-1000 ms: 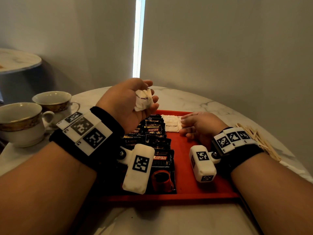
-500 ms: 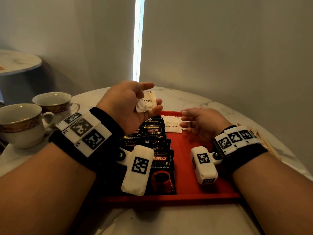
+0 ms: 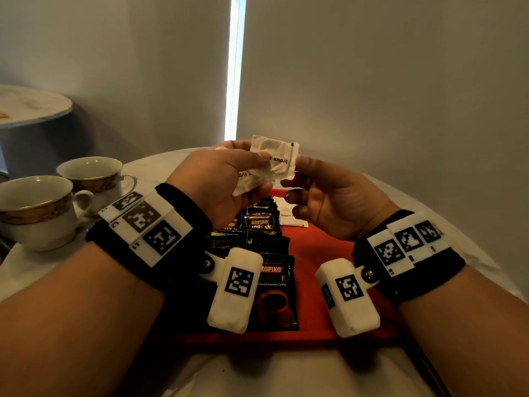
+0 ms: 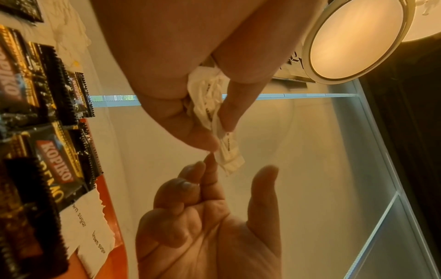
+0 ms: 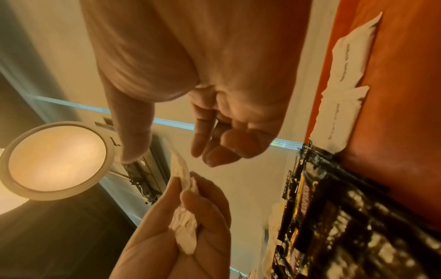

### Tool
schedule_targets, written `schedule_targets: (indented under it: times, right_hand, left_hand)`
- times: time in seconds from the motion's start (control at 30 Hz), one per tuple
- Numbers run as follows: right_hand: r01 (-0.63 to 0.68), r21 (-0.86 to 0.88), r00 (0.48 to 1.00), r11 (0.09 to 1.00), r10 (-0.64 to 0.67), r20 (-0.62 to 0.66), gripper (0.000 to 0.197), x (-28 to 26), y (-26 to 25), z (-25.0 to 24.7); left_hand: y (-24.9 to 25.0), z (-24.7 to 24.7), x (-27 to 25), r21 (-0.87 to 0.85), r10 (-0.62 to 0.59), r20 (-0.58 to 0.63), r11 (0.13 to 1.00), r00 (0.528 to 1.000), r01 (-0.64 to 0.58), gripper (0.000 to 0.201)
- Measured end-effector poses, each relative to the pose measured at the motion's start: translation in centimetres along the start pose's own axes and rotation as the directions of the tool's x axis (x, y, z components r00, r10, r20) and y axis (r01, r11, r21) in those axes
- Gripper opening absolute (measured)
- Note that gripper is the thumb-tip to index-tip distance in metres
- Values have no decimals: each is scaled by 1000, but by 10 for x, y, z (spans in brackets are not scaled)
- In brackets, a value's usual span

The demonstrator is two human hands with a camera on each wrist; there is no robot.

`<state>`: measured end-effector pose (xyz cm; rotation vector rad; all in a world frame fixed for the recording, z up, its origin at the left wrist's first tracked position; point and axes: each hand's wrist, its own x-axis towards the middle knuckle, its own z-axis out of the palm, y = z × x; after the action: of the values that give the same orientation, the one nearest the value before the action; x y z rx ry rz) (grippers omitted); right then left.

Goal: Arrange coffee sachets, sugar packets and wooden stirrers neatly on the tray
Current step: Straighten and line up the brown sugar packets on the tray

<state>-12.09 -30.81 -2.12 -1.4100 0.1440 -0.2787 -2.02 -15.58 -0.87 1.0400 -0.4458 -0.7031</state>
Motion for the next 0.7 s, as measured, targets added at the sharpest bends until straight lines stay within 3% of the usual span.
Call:
schedule_targets:
  times: [0.23,0.37,0.6,0.7]
  right_hand:
    - [66,-69,991,995,-73,-114,11,1,0,5]
    - [74,-11,985,997,-75,-157,13,2,-2,3]
    - [166,164,966,972,-127,-224,20,2,-6,2]
    - [170,112,961,979,-140,-237,11,2,-6,1]
  left_hand:
    - [0,1,-1,0,-8,14,1000,1000,8,11]
    - [0,1,-1,27,-23,7,999,1000,23,7]
    - [2,-1,1,57,-53,-17,997,998,54,27]
    - [1,0,0,60,-90,20,994,996,89,23]
